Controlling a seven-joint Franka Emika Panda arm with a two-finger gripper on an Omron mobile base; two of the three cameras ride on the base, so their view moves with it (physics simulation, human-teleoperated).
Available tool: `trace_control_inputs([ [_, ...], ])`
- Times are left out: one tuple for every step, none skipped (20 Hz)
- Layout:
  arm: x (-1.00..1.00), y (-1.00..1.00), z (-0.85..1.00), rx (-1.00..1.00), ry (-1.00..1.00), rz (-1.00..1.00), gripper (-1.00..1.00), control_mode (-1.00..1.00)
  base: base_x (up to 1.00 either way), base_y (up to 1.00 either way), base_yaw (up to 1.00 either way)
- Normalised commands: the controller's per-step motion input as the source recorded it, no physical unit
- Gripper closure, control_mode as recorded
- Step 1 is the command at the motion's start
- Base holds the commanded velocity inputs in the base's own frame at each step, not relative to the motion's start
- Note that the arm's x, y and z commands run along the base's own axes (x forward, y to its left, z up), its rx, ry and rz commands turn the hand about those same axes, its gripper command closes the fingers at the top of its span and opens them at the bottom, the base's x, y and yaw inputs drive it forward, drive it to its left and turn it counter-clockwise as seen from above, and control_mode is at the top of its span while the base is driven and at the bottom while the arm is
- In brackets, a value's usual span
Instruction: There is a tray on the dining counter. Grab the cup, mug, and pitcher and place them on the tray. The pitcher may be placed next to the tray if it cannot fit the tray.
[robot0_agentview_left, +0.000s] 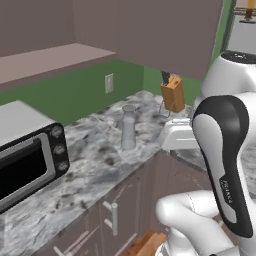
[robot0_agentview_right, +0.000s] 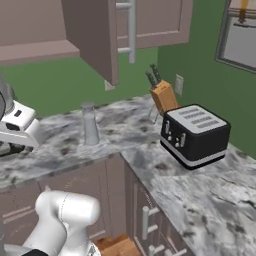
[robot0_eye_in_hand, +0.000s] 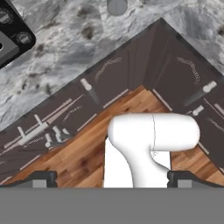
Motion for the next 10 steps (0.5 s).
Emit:
trace_control_inputs([
  [0.0, 0.0, 0.0, 0.0, 0.0, 0.0, -1.0, 1.0, 0.73, 0.0, 0.0],
  [0.0, 0.0, 0.0, 0.0, 0.0, 0.0, -1.0, 1.0, 0.89, 0.0, 0.01],
  [0.0, 0.0, 0.0, 0.0, 0.0, 0.0, -1.0, 1.0, 0.85, 0.0, 0.05],
  [0.0, 0.0, 0.0, 0.0, 0.0, 0.0, -1.0, 1.0, 0.74, -0.07, 0.06],
  [0.0, 0.0, 0.0, 0.0, 0.0, 0.0, -1.0, 1.0, 0.62, -0.11, 0.07],
  [0.0, 0.0, 0.0, 0.0, 0.0, 0.0, -1.0, 1.0, 0.57, -0.17, 0.07],
  [0.0, 0.0, 0.0, 0.0, 0.0, 0.0, -1.0, 1.0, 0.53, -0.19, 0.07],
  [0.0, 0.0, 0.0, 0.0, 0.0, 0.0, -1.0, 1.0, 0.49, -0.21, 0.07],
  [0.0, 0.0, 0.0, 0.0, 0.0, 0.0, -1.0, 1.0, 0.49, -0.15, 0.06],
  [0.0, 0.0, 0.0, 0.0, 0.0, 0.0, -1.0, 1.0, 0.49, -0.09, 0.05],
])
